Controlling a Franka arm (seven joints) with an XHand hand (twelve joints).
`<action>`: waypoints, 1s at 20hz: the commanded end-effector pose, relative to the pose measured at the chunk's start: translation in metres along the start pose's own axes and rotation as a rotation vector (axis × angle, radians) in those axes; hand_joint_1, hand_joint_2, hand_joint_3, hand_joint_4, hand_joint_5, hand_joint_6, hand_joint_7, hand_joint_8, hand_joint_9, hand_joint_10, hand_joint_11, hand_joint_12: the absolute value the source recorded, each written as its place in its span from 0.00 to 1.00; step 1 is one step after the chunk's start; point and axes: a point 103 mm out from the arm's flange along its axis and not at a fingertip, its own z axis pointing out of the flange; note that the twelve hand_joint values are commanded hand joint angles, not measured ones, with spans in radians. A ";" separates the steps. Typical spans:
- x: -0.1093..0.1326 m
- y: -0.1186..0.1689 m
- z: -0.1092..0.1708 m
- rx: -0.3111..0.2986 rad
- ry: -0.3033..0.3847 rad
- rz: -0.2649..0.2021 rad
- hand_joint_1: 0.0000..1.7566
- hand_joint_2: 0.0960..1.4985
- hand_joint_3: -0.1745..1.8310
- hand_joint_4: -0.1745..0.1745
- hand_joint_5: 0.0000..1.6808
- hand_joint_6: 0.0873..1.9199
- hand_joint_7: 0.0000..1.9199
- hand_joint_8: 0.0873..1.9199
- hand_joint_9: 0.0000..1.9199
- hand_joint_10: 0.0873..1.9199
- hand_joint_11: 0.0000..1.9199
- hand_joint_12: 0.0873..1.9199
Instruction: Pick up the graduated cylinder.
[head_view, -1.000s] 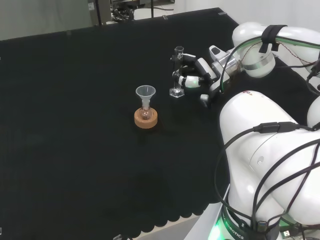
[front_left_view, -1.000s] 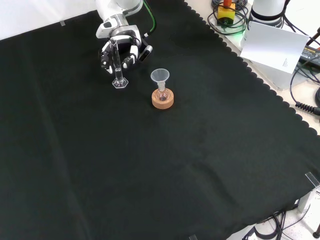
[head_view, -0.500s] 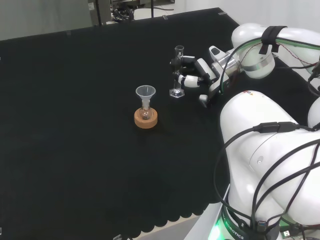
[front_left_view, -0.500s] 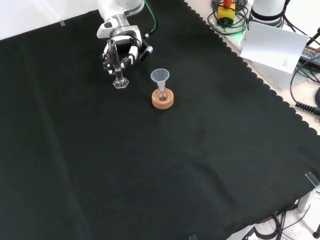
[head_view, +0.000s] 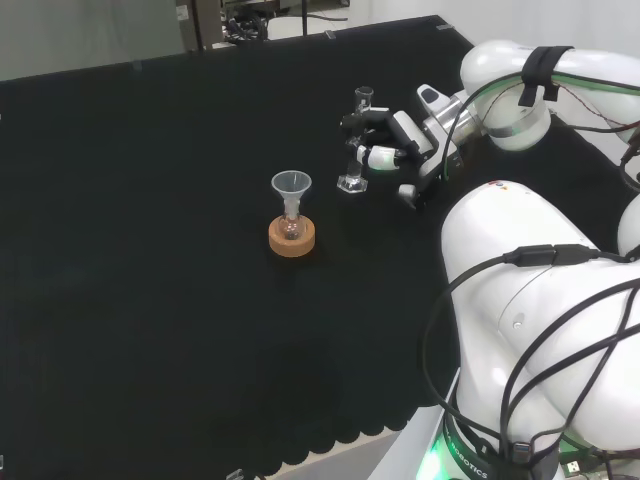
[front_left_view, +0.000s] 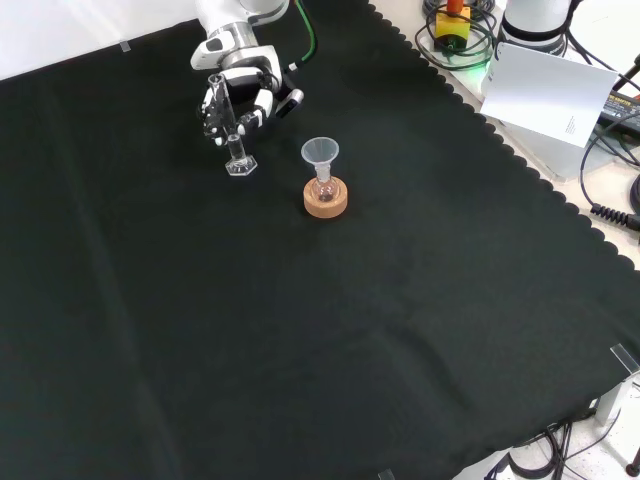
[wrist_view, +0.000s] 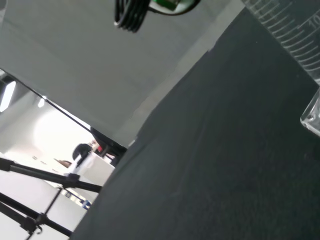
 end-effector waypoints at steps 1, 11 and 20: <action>0.010 0.005 -0.014 0.062 -0.135 -0.013 0.64 0.61 0.37 0.44 0.53 0.22 0.47 0.26 0.66 0.00 0.57 0.44; 0.030 0.004 -0.040 0.153 -0.305 -0.012 0.64 0.70 0.21 0.18 0.52 0.47 0.51 0.26 0.69 0.00 0.60 0.42; 0.062 -0.006 -0.050 0.257 -0.435 0.014 0.64 0.76 0.09 0.09 0.54 0.56 0.58 0.20 0.73 0.00 0.64 0.40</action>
